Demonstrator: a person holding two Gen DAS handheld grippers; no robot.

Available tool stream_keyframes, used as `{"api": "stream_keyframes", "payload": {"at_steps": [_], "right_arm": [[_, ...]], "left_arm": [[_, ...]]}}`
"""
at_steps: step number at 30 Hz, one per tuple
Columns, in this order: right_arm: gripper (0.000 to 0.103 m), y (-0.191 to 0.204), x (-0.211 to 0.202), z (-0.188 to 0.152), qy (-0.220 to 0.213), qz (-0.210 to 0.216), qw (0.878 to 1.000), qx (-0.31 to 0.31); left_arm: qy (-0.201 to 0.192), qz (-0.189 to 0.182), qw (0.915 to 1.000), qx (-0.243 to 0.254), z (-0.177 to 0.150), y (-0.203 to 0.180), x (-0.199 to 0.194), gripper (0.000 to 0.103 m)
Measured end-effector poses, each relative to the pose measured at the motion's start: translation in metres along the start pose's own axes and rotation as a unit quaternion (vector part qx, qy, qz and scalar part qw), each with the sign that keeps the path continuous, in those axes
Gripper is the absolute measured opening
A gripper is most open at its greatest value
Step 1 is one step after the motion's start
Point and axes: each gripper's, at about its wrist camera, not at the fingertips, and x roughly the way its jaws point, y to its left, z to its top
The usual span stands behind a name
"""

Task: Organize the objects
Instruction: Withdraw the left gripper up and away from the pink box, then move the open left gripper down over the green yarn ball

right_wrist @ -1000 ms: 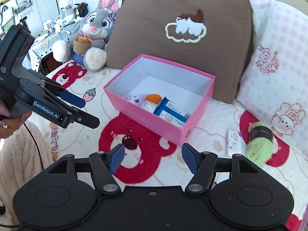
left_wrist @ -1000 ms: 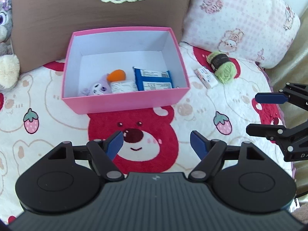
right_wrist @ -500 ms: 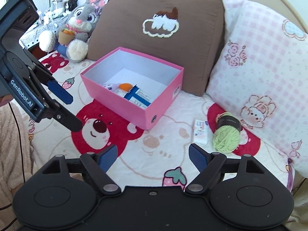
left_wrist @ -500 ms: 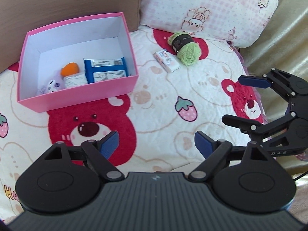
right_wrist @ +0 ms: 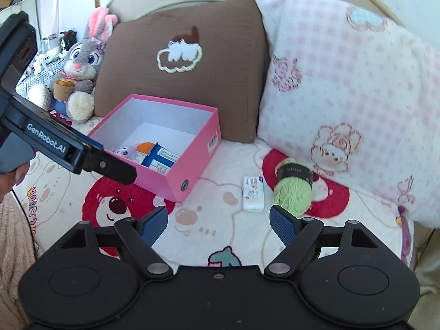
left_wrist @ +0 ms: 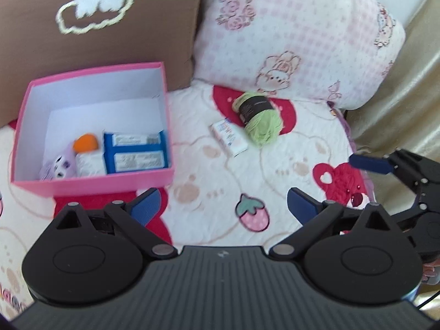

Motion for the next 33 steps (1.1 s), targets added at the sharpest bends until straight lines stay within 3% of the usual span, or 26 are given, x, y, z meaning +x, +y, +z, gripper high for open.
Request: {"api": "stream_keyframes", "payload": {"at_steps": [2, 5, 10, 14, 17, 20, 28, 33], "right_arm": [[0.085, -0.001, 0.004, -0.001, 0.025, -0.035, 0.999, -0.002], [0.084, 0.005, 0.006, 0.002, 0.043, -0.050, 0.996, -0.061], [0.084, -0.001, 0.024, 0.009, 0.045, -0.053, 0.993, -0.098], [0.084, -0.007, 0.044, 0.003, 0.002, -0.061, 0.994, -0.092], [0.084, -0.014, 0.060, 0.003, -0.013, -0.066, 0.995, -0.070], [0.084, -0.022, 0.070, 0.003, -0.025, -0.077, 0.995, -0.060], [0.084, -0.042, 0.089, 0.000, -0.039, -0.091, 0.994, -0.048], [0.084, -0.051, 0.107, -0.003, -0.021, -0.091, 0.994, -0.053]], "left_arm": [[-0.015, -0.002, 0.9998, 0.010, 0.007, -0.008, 0.007, 0.100], [-0.044, -0.006, 0.9990, 0.009, 0.015, -0.017, 0.018, 0.100], [-0.060, -0.026, 0.9978, -0.006, 0.028, -0.020, 0.037, 0.100], [-0.047, -0.033, 0.9984, 0.000, 0.037, -0.020, 0.055, 0.100], [-0.070, -0.043, 0.9963, 0.023, 0.039, -0.021, 0.062, 0.100], [-0.084, -0.058, 0.9946, 0.016, 0.042, -0.015, 0.071, 0.100], [-0.110, -0.056, 0.9919, 0.026, 0.043, -0.013, 0.100, 0.100], [-0.111, -0.069, 0.9913, 0.016, 0.042, -0.011, 0.120, 0.100]]}}
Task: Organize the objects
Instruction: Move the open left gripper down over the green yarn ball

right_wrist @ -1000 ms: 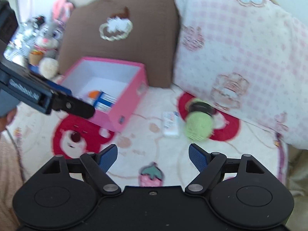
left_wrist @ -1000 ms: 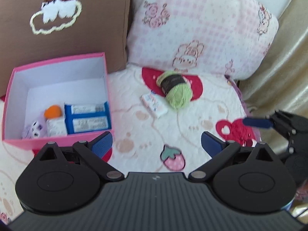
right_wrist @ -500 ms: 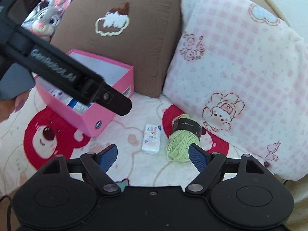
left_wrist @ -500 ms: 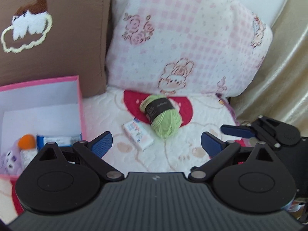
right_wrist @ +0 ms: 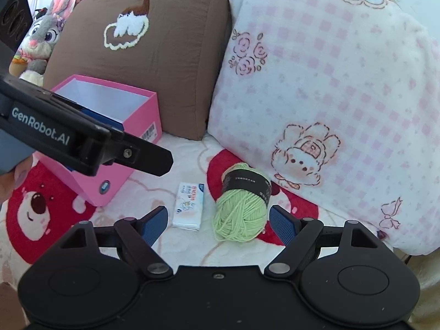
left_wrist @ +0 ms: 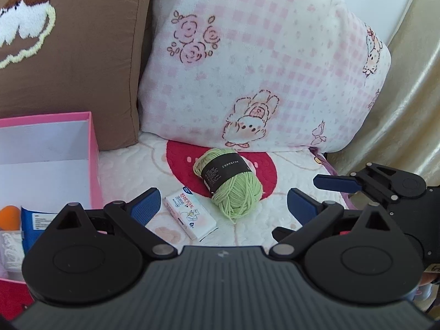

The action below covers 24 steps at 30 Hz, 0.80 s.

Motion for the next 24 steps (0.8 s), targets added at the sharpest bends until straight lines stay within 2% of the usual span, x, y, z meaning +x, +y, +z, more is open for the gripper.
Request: {"api": "stream_keyframes", "payload": {"at_steps": [3, 5, 8, 11, 16, 19, 24], "right_arm": [[0.084, -0.003, 0.012, -0.002, 0.007, -0.004, 1.000, -0.003], [0.084, -0.006, 0.018, -0.003, 0.002, -0.014, 1.000, -0.004], [0.084, -0.013, 0.026, -0.006, -0.007, -0.028, 1.000, 0.003], [0.084, -0.020, 0.035, -0.010, -0.010, -0.032, 0.999, 0.010], [0.084, -0.031, 0.048, -0.011, -0.013, -0.035, 0.999, 0.016], [0.084, -0.036, 0.054, -0.013, -0.002, -0.043, 0.999, 0.014], [0.084, -0.043, 0.057, -0.015, 0.013, -0.053, 0.998, 0.010]], "left_arm": [[0.003, 0.000, 0.9999, -0.011, -0.002, 0.001, 0.015, 0.100], [0.005, -0.012, 0.9995, -0.028, -0.004, 0.000, 0.024, 0.099], [0.009, -0.026, 0.9992, -0.028, -0.004, -0.007, 0.037, 0.099], [0.005, -0.025, 0.9991, -0.033, 0.000, -0.009, 0.049, 0.099], [0.030, -0.021, 0.9983, -0.045, 0.001, -0.009, 0.078, 0.098], [0.031, -0.019, 0.9969, -0.070, 0.001, -0.004, 0.091, 0.098], [0.050, -0.050, 0.9915, -0.109, 0.001, 0.006, 0.107, 0.097]]}}
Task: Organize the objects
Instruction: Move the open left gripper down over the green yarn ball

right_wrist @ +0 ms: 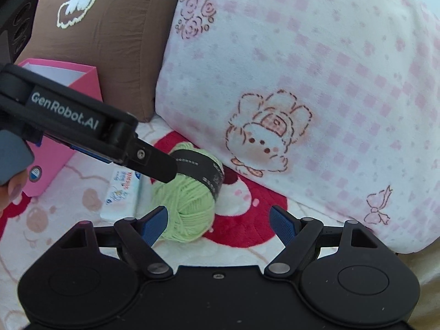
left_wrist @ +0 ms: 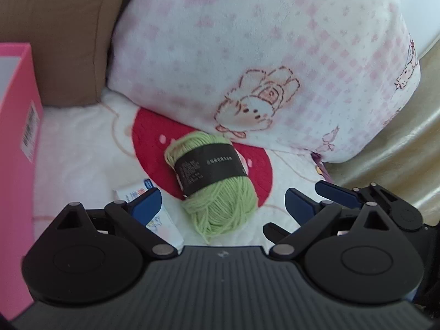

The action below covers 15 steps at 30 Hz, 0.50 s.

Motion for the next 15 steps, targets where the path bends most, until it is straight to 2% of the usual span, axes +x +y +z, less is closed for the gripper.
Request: {"api": "stream_keyframes", "payload": {"at_steps": [6, 9, 12, 15], "right_arm": [[0.084, -0.006, 0.001, 0.000, 0.006, 0.007, 1.000, 0.016], [0.084, -0.005, 0.011, 0.003, 0.019, 0.025, 0.999, 0.023], [0.083, 0.000, 0.021, 0.003, 0.044, 0.053, 0.998, 0.011], [0.083, 0.006, 0.030, 0.004, 0.048, 0.062, 0.997, -0.005]], "left_arm": [[0.004, -0.005, 1.0000, -0.004, 0.001, 0.006, 0.012, 0.097], [0.004, -0.003, 0.9998, -0.020, 0.004, 0.012, 0.021, 0.097], [0.006, 0.015, 0.9996, -0.025, 0.007, 0.014, 0.028, 0.097], [0.009, 0.014, 0.9994, -0.029, 0.010, 0.017, 0.034, 0.097]]}}
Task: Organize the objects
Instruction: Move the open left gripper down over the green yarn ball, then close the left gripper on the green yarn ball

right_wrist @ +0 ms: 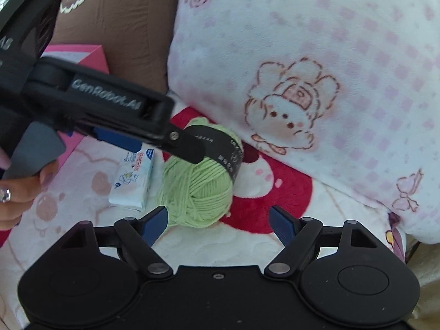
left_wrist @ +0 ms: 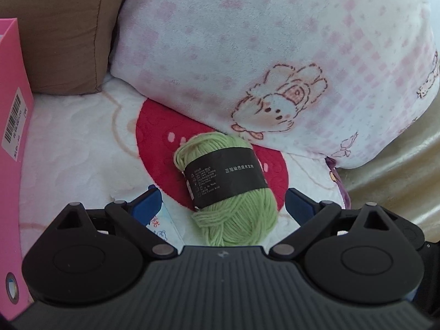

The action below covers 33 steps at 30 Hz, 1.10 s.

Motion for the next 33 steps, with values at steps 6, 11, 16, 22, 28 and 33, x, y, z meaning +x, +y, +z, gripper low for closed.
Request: {"api": "stream_keyframes", "payload": {"at_steps": [6, 11, 16, 22, 28, 33], "right_arm": [[0.083, 0.001, 0.022, 0.011, 0.015, 0.013, 1.000, 0.001], [0.076, 0.008, 0.020, 0.012, 0.033, 0.032, 0.998, -0.034], [0.076, 0.004, 0.028, 0.013, 0.036, 0.019, 0.999, -0.026], [0.075, -0.001, 0.044, 0.014, 0.040, 0.032, 0.999, -0.013], [0.065, -0.002, 0.049, 0.006, 0.029, 0.041, 0.998, 0.028], [0.056, -0.002, 0.038, 0.005, 0.015, 0.044, 0.997, 0.055]], "left_arm": [[0.012, 0.006, 0.9998, -0.014, -0.003, 0.005, 0.014, 0.078], [0.046, -0.034, 0.9976, -0.039, -0.013, 0.014, 0.033, 0.073], [0.031, -0.046, 0.9968, -0.057, -0.012, 0.019, 0.030, 0.062], [0.021, -0.036, 0.9981, -0.046, -0.013, 0.013, 0.032, 0.053], [0.025, -0.022, 0.9987, -0.038, -0.014, 0.011, 0.034, 0.052], [0.029, -0.031, 0.9975, -0.056, -0.011, 0.016, 0.029, 0.050]]}}
